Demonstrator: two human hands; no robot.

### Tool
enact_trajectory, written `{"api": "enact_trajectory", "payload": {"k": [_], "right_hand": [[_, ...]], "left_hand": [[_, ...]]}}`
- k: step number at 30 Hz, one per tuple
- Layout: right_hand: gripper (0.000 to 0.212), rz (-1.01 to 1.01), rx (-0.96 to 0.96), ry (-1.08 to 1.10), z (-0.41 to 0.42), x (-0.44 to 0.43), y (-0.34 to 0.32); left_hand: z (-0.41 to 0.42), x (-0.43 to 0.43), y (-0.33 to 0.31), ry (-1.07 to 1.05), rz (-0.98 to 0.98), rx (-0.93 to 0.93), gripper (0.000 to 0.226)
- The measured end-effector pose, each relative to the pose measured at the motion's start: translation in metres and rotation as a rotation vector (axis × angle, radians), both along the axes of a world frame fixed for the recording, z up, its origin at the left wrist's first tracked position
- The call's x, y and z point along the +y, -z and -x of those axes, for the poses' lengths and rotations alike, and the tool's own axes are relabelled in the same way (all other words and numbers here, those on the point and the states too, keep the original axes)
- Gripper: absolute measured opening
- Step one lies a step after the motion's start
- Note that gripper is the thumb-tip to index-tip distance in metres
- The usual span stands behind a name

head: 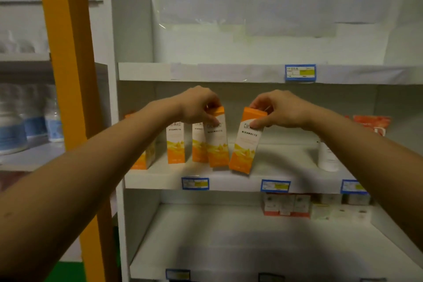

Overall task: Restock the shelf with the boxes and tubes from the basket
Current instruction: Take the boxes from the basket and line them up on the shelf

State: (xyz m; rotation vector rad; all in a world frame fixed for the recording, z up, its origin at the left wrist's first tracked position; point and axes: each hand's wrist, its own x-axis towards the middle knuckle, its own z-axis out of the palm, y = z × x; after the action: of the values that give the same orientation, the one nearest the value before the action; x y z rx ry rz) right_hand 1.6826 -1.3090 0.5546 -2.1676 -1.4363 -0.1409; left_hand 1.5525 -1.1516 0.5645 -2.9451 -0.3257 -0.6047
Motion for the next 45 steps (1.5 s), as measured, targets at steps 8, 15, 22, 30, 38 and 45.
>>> {"api": "enact_trajectory", "payload": {"k": [8, 15, 22, 30, 38, 45], "right_hand": [[0.046, -0.094, -0.036, 0.128, -0.03, 0.025, 0.013], [0.047, -0.062, -0.012, 0.163, -0.049, 0.04, 0.019], [0.045, -0.024, 0.01, 0.169, -0.057, 0.054, 0.023], [0.038, -0.048, 0.036, 0.207, -0.062, 0.067, 0.039], [0.052, -0.111, -0.139, 0.25, -0.049, 0.049, 0.052], [0.045, -0.122, -0.261, 0.172, -0.021, 0.011, 0.096]], "left_hand": [[-0.048, 0.026, 0.021, -0.07, -0.086, -0.03, 0.033], [-0.075, 0.038, 0.03, -0.105, -0.144, 0.003, 0.031], [-0.084, 0.038, 0.039, -0.184, -0.407, 0.01, 0.04], [-0.08, 0.03, 0.051, -0.209, -0.351, -0.028, 0.049], [-0.059, 0.015, 0.052, -0.183, -0.328, -0.031, 0.055], [-0.019, -0.007, 0.093, -0.06, -0.257, -0.136, 0.041]]}}
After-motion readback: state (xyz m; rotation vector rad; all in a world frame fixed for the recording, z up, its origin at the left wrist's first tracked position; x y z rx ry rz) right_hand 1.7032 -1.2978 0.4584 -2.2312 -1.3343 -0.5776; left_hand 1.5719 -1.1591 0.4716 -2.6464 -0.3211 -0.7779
